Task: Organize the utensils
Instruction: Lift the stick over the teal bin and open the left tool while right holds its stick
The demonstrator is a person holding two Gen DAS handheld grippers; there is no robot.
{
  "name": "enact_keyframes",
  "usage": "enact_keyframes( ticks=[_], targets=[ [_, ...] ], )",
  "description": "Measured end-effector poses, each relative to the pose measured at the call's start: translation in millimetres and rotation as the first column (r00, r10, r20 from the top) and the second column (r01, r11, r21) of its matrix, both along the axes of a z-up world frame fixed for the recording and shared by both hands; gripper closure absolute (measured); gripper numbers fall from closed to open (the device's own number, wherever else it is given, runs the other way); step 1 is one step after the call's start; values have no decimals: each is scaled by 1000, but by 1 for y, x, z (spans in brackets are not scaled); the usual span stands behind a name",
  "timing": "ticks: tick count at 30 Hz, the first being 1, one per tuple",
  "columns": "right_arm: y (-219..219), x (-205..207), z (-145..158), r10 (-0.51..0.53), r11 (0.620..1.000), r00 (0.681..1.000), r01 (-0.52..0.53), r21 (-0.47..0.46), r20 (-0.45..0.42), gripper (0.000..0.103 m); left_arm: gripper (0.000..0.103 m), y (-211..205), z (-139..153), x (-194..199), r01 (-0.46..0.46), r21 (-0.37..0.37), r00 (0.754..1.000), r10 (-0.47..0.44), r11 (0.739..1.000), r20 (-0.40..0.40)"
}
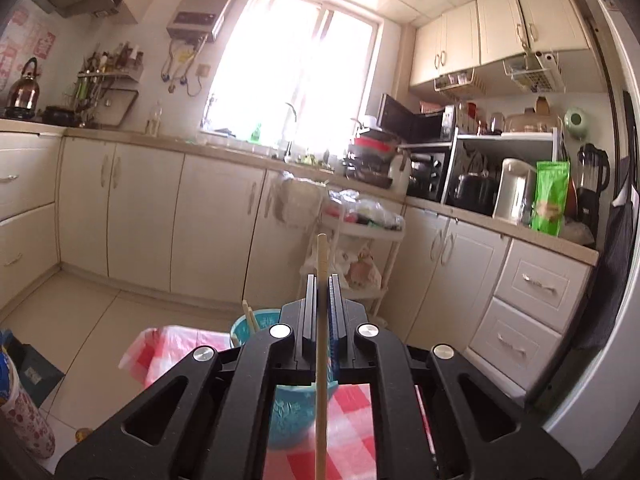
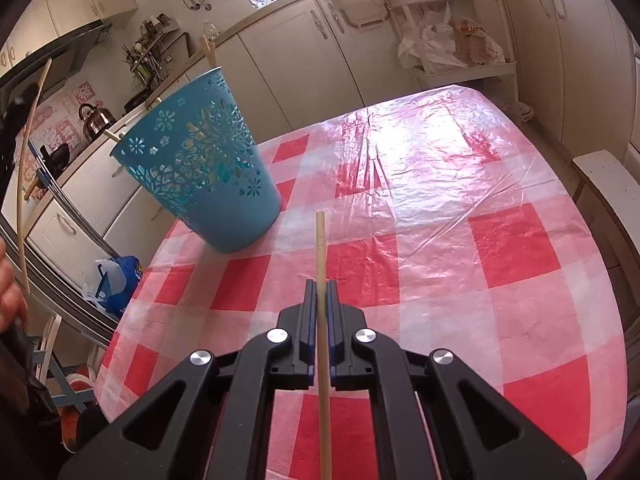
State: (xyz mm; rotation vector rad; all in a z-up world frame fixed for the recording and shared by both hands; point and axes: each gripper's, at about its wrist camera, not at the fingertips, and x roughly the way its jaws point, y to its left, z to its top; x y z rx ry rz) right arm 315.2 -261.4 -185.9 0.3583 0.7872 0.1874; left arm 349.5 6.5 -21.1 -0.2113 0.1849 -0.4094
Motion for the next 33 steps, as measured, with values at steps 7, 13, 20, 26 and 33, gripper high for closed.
enact_keyframes(
  ticks=[7,13,20,26,33],
  targets=[
    [-1,0,-1,4,1000,1000,-4,2,-3,97,98,12,33,34,-61,-98,995,68,993,71],
    [1,0,0,27,1000,1000,-27,-7,1,97,98,4,38,64,-104,-131,987,119,986,108],
    [2,-1,0,36,999,999,-36,-9,3,97,98,-7,22,97,-172,-133,976,187,976,111],
    [2,0,-1,36,999,999,-36,-6,-3,97,98,-12,3,114,-212,-120,968,225,970,111],
    [2,1,-2,39,999,999,-39,5,-9,97,98,-16,-17,123,-231,-74,968,236,970,81]
  ],
)
